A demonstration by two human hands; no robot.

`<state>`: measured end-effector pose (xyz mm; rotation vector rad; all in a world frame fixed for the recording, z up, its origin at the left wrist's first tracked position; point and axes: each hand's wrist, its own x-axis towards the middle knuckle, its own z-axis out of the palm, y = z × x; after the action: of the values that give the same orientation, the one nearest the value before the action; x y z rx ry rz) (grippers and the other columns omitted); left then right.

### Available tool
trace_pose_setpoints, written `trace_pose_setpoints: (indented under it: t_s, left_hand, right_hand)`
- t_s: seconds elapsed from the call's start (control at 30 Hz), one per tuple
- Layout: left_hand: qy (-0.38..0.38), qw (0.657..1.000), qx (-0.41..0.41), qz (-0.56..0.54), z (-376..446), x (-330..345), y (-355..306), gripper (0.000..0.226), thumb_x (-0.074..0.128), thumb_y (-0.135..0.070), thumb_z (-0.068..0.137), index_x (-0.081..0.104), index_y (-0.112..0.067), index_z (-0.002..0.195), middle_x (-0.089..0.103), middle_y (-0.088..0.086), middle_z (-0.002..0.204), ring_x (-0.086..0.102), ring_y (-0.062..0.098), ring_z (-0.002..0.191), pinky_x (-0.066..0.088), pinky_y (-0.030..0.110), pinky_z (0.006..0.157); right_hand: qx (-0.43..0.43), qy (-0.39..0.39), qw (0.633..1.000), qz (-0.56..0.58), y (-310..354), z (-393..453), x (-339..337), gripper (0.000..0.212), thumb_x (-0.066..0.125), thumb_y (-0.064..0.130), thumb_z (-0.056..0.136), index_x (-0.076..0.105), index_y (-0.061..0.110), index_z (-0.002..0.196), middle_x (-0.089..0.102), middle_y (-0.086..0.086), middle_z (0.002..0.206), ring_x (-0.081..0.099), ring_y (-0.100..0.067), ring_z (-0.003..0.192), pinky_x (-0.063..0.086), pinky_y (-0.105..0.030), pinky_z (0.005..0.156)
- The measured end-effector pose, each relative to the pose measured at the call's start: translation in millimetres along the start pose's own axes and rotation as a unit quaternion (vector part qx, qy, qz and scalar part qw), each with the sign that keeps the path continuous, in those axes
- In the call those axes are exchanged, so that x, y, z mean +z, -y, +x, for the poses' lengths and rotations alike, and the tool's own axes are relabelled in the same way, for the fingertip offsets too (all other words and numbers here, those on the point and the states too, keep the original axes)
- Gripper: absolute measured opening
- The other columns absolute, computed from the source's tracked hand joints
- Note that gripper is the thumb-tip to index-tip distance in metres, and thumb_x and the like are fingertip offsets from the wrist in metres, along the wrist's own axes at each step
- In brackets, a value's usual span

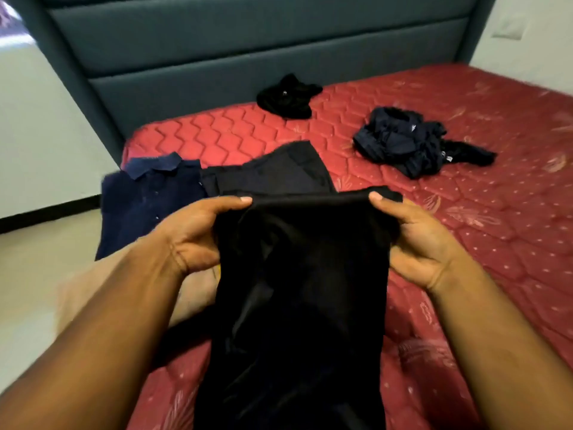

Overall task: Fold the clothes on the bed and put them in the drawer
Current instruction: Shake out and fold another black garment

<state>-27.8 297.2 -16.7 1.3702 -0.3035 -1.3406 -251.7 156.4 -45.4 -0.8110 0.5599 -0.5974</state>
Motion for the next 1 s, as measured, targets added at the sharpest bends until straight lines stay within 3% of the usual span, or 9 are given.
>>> trace_pose_setpoints:
  t_s: [0.1, 0.27, 0.33, 0.43, 0.57, 0.63, 0.73, 0.83, 1.0]
  left_hand:
    - [-0.014, 0.998, 0.048, 0.048, -35.2, 20.0, -54.8, 0.03, 0.06, -0.014, 0.085, 0.074, -0.01, 0.059, 0.072, 0.007, 0.067, 0.07, 0.018, 0.058, 0.059, 0.029, 0.057]
    - [-0.01, 0.978, 0.193, 0.075, -107.4, 69.8, -163.0, 0.039, 0.058, -0.007, 0.092, 0.071, -0.01, 0.056, 0.071, 0.005, 0.063, 0.07, 0.016, 0.056, 0.057, 0.026, 0.052]
    - [-0.009, 0.968, 0.23, 0.101, -163.2, 91.4, -198.3, 0.027, 0.061, -0.007, 0.092, 0.069, -0.008, 0.066, 0.07, 0.005, 0.061, 0.069, 0.015, 0.053, 0.057, 0.027, 0.049]
    - [-0.03, 0.968, 0.235, 0.087, -181.2, 102.5, -216.4, 0.016, 0.064, -0.011, 0.09, 0.063, -0.007, 0.075, 0.068, 0.006, 0.058, 0.067, 0.018, 0.048, 0.056, 0.032, 0.044]
    - [-0.034, 0.972, 0.221, 0.079, -207.2, 107.9, -225.8, 0.021, 0.061, -0.015, 0.092, 0.06, -0.006, 0.073, 0.066, 0.01, 0.056, 0.065, 0.023, 0.045, 0.055, 0.034, 0.041]
    - [-0.047, 0.972, 0.217, 0.077, -213.0, 107.2, -226.5, 0.021, 0.06, -0.011, 0.093, 0.061, -0.004, 0.073, 0.066, 0.011, 0.055, 0.066, 0.023, 0.045, 0.055, 0.036, 0.041]
    - [-0.047, 0.968, 0.232, 0.077, -209.6, 103.6, -219.2, 0.031, 0.059, -0.002, 0.092, 0.064, -0.008, 0.062, 0.065, 0.008, 0.056, 0.065, 0.02, 0.045, 0.056, 0.035, 0.047]
    - [-0.039, 0.97, 0.228, 0.075, -207.3, 108.0, -215.6, 0.014, 0.063, -0.003, 0.09, 0.062, -0.004, 0.077, 0.068, 0.01, 0.067, 0.068, 0.022, 0.05, 0.057, 0.037, 0.048]
    - [-0.088, 0.957, 0.232, 0.149, -183.8, 116.3, -220.9, 0.004, 0.064, -0.011, 0.092, 0.062, -0.008, 0.093, 0.068, 0.006, 0.069, 0.064, 0.016, 0.047, 0.053, 0.03, 0.05]
  right_hand:
    - [-0.044, -0.036, 0.996, -0.068, 62.8, -19.3, 39.9, 0.011, 0.056, 0.008, 0.087, 0.064, 0.005, 0.092, 0.072, -0.008, 0.074, 0.07, -0.016, 0.064, 0.058, -0.026, 0.061]
    - [-0.064, -0.052, 0.976, -0.2, 176.6, -53.3, 134.1, 0.016, 0.065, 0.026, 0.087, 0.066, 0.01, 0.086, 0.072, -0.006, 0.069, 0.068, -0.019, 0.059, 0.059, -0.03, 0.056]
    - [-0.101, -0.056, 0.966, -0.23, 224.8, -88.0, 168.2, 0.015, 0.06, 0.02, 0.092, 0.065, 0.008, 0.083, 0.071, -0.007, 0.064, 0.068, -0.018, 0.054, 0.057, -0.029, 0.049]
    - [-0.104, -0.108, 0.958, -0.244, 251.1, -91.5, 183.3, 0.019, 0.055, 0.014, 0.096, 0.062, 0.006, 0.08, 0.068, -0.008, 0.056, 0.066, -0.018, 0.046, 0.052, -0.028, 0.039]
    - [-0.097, -0.138, 0.948, -0.271, 262.6, -113.9, 195.4, 0.021, 0.052, 0.012, 0.098, 0.059, 0.004, 0.079, 0.067, -0.009, 0.056, 0.064, -0.02, 0.044, 0.053, -0.028, 0.04]
    - [-0.105, -0.155, 0.939, -0.289, 263.2, -123.9, 197.1, 0.018, 0.054, 0.01, 0.097, 0.058, 0.007, 0.08, 0.065, -0.007, 0.069, 0.063, -0.019, 0.058, 0.054, -0.032, 0.056]
    - [-0.145, -0.184, 0.933, -0.274, 261.7, -129.4, 191.1, 0.013, 0.057, 0.007, 0.095, 0.058, 0.009, 0.082, 0.058, -0.005, 0.078, 0.057, -0.017, 0.067, 0.05, -0.032, 0.056]
    - [-0.134, -0.193, 0.941, -0.244, 260.8, -129.6, 186.7, 0.008, 0.054, 0.01, 0.096, 0.058, 0.01, 0.089, 0.056, -0.005, 0.078, 0.056, -0.019, 0.065, 0.05, -0.032, 0.057]
    - [-0.037, -0.179, 0.953, -0.241, 258.9, -121.3, 171.6, 0.027, 0.049, 0.021, 0.099, 0.053, 0.008, 0.075, 0.056, -0.008, 0.071, 0.056, -0.023, 0.061, 0.045, -0.035, 0.052]
